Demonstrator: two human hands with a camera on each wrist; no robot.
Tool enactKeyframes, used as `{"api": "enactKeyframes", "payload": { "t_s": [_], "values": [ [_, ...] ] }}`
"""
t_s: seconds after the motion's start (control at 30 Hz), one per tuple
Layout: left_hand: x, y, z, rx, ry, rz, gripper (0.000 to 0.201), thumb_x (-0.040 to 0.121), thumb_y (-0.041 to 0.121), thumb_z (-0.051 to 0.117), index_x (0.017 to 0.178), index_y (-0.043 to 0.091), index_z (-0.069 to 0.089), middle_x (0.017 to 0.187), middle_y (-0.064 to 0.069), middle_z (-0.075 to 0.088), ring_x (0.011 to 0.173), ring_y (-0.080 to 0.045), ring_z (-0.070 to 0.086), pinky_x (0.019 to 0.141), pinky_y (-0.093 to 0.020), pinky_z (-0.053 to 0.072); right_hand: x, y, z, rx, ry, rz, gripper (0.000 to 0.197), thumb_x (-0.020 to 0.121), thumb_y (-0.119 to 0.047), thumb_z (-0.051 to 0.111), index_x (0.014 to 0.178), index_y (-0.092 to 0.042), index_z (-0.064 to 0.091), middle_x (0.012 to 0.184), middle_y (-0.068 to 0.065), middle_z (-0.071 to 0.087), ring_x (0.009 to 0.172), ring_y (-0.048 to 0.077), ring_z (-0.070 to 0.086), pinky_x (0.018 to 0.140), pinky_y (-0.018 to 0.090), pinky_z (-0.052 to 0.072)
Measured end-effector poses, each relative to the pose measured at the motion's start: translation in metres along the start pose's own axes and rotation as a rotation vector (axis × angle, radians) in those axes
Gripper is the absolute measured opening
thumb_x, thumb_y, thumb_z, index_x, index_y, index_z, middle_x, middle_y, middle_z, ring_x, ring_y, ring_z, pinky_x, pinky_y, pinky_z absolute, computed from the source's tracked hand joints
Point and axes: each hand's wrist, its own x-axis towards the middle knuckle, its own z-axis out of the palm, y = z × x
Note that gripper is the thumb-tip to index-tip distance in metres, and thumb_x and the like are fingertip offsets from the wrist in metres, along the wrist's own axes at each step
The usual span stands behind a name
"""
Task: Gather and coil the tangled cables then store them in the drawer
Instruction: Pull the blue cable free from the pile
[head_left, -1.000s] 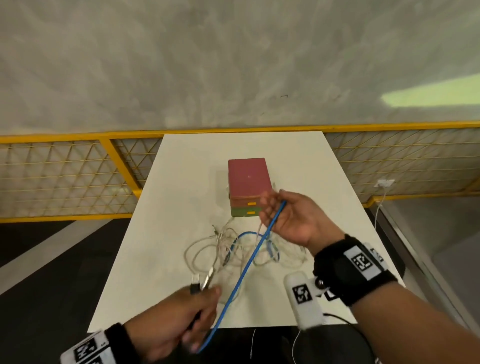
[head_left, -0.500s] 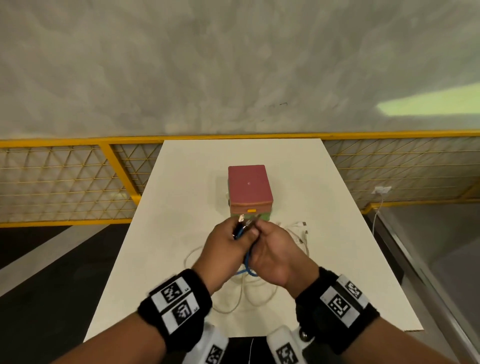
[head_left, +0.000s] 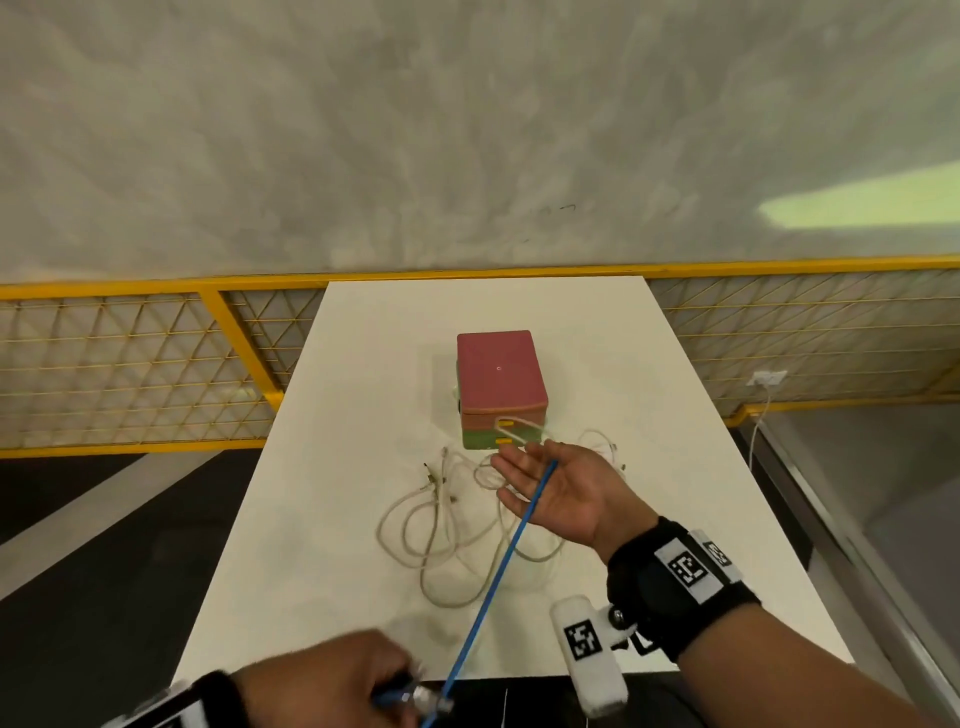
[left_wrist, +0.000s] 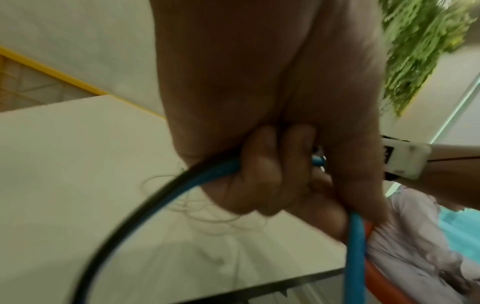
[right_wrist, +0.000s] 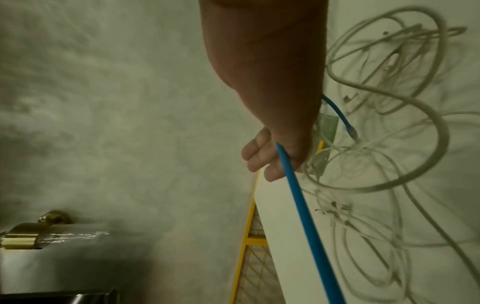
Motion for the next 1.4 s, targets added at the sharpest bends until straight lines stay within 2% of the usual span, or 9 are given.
{"api": "enactKeyframes", "payload": {
  "t_s": [0.1, 0.17, 0.23, 0.37, 0.53, 0.7, 0.87, 1.13, 1.4],
  "values": [
    [-0.01, -0.016, 0.005, -0.056, 0.038, -0.097, 0.016, 0.078, 0.061, 0.057, 0.075, 0.045, 0.06, 0.111, 0.017, 0.066, 0.108, 0.009, 0.05, 0.102, -0.015, 0.029, 0.002, 0.004, -0.008, 0.037, 0.011, -0.05, 0.017, 0.102, -0.017, 0.04, 0.097, -0.012, 0.056, 0.119, 0.018, 0.067, 0.106, 0.031, 0.065, 0.095, 0.05, 0.045],
    [-0.002, -0.013, 0.003, -0.585, 0.147, -0.065, 0.02, 0.069, 0.044, 0.079, 0.07, 0.033, 0.062, 0.07, 0.008, 0.063, 0.07, 0.001, 0.058, 0.069, -0.028, 0.051, 0.0, 0.01, -0.008, -0.001, 0.004, -0.041, 0.016, 0.101, -0.019, 0.043, 0.098, -0.013, 0.057, 0.117, 0.018, 0.069, 0.106, 0.03, 0.066, 0.093, 0.051, 0.046],
    [0.018, 0.0, -0.005, -0.897, 0.416, -0.086, 0.024, 0.07, 0.025, 0.084, 0.066, 0.023, 0.06, 0.053, 0.009, 0.049, 0.045, -0.002, 0.042, 0.043, -0.024, 0.036, -0.004, 0.021, -0.003, -0.055, -0.017, -0.005, 0.016, 0.1, -0.021, 0.045, 0.098, -0.014, 0.059, 0.114, 0.016, 0.072, 0.108, 0.029, 0.066, 0.093, 0.051, 0.045],
    [0.067, 0.037, -0.016, -0.826, 0.695, -0.005, 0.021, 0.069, 0.019, 0.082, 0.081, 0.013, 0.066, 0.068, 0.011, 0.069, 0.058, 0.0, 0.062, 0.057, -0.019, 0.05, -0.016, 0.045, 0.016, -0.096, -0.112, 0.047, 0.018, 0.097, -0.022, 0.047, 0.103, -0.012, 0.06, 0.093, 0.012, 0.074, 0.084, 0.025, 0.071, 0.088, 0.044, 0.048],
    [0.092, 0.053, -0.004, -0.874, 0.611, -0.006, 0.012, 0.071, 0.005, 0.076, 0.079, 0.009, 0.069, 0.066, 0.006, 0.068, 0.064, -0.011, 0.065, 0.071, -0.041, 0.056, -0.032, 0.046, 0.025, -0.182, -0.167, 0.058, 0.014, 0.084, -0.022, 0.057, 0.087, -0.014, 0.067, 0.066, 0.003, 0.059, 0.068, 0.02, 0.062, 0.08, 0.037, 0.046],
    [0.072, 0.04, 0.008, -0.808, 0.202, 0.102, 0.015, 0.067, 0.013, 0.082, 0.069, 0.019, 0.069, 0.067, 0.008, 0.066, 0.067, -0.007, 0.06, 0.07, -0.026, 0.049, -0.024, 0.02, 0.01, -0.061, -0.062, -0.025, 0.011, 0.097, -0.02, 0.048, 0.098, -0.015, 0.057, 0.105, 0.018, 0.073, 0.093, 0.03, 0.072, 0.077, 0.043, 0.05],
    [0.046, 0.018, 0.017, -0.718, 0.023, 0.044, 0.017, 0.069, 0.019, 0.082, 0.072, 0.023, 0.066, 0.067, 0.011, 0.063, 0.067, -0.001, 0.058, 0.066, -0.017, 0.045, -0.034, 0.012, 0.001, -0.178, -0.063, 0.009, 0.01, 0.098, -0.019, 0.048, 0.095, -0.015, 0.057, 0.084, 0.012, 0.072, 0.091, 0.03, 0.071, 0.077, 0.042, 0.051],
    [0.031, -0.005, -0.006, -1.017, 0.141, -0.092, 0.037, 0.055, 0.016, 0.089, 0.064, 0.015, 0.053, 0.055, 0.002, 0.043, 0.045, -0.012, 0.035, 0.046, -0.024, 0.027, -0.048, 0.039, -0.049, -1.139, -0.074, 0.102, 0.009, 0.084, -0.025, 0.06, 0.087, -0.021, 0.067, 0.086, 0.003, 0.065, 0.072, 0.014, 0.056, 0.058, 0.024, 0.042],
    [0.048, 0.021, -0.043, -1.304, 0.463, -0.001, 0.024, 0.072, 0.016, 0.073, 0.087, 0.001, 0.062, 0.048, 0.002, 0.031, 0.039, -0.011, 0.021, 0.041, -0.02, 0.024, -0.039, 0.024, -0.073, -1.39, -0.167, 0.074, 0.018, 0.078, -0.025, 0.058, 0.092, -0.022, 0.069, 0.082, -0.003, 0.071, 0.068, 0.008, 0.065, 0.053, 0.021, 0.041]
  ]
}}
